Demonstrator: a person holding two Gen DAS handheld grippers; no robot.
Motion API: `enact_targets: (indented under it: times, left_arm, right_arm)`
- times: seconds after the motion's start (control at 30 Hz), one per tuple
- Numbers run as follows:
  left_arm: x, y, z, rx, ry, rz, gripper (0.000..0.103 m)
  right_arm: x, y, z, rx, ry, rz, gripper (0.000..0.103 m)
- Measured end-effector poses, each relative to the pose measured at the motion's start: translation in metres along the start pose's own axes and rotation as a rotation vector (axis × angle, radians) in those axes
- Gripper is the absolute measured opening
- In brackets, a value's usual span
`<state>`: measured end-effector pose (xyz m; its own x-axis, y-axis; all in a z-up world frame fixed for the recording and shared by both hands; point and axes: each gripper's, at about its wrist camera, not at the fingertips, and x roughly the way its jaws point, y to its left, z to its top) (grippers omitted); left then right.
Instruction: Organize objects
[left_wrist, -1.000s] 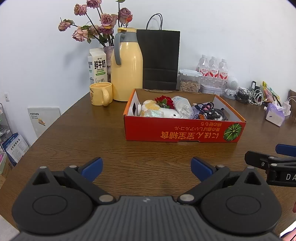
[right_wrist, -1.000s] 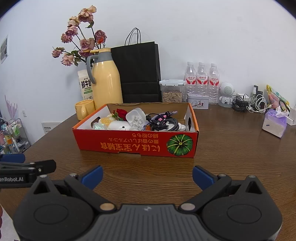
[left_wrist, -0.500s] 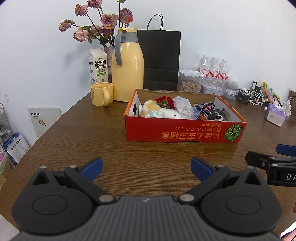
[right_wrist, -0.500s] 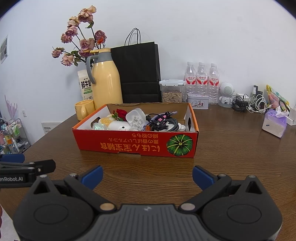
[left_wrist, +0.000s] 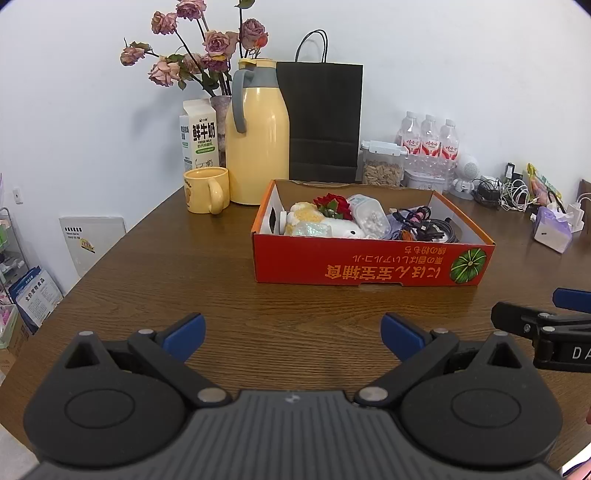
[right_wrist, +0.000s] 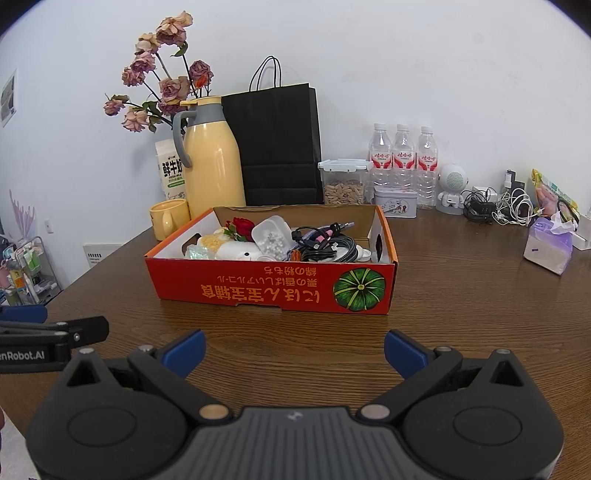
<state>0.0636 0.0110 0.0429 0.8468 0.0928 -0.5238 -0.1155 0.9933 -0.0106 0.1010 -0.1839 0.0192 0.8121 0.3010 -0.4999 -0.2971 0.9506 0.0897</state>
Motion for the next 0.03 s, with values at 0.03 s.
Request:
enact_targets:
  times: [0.03]
  left_arm:
    - [0.0,-0.0001,0.0001,0.0,0.0,0.0,0.103]
  right_arm:
    - [-0.0003,0.0002,0.0002,0.0,0.0,0.0,0.103]
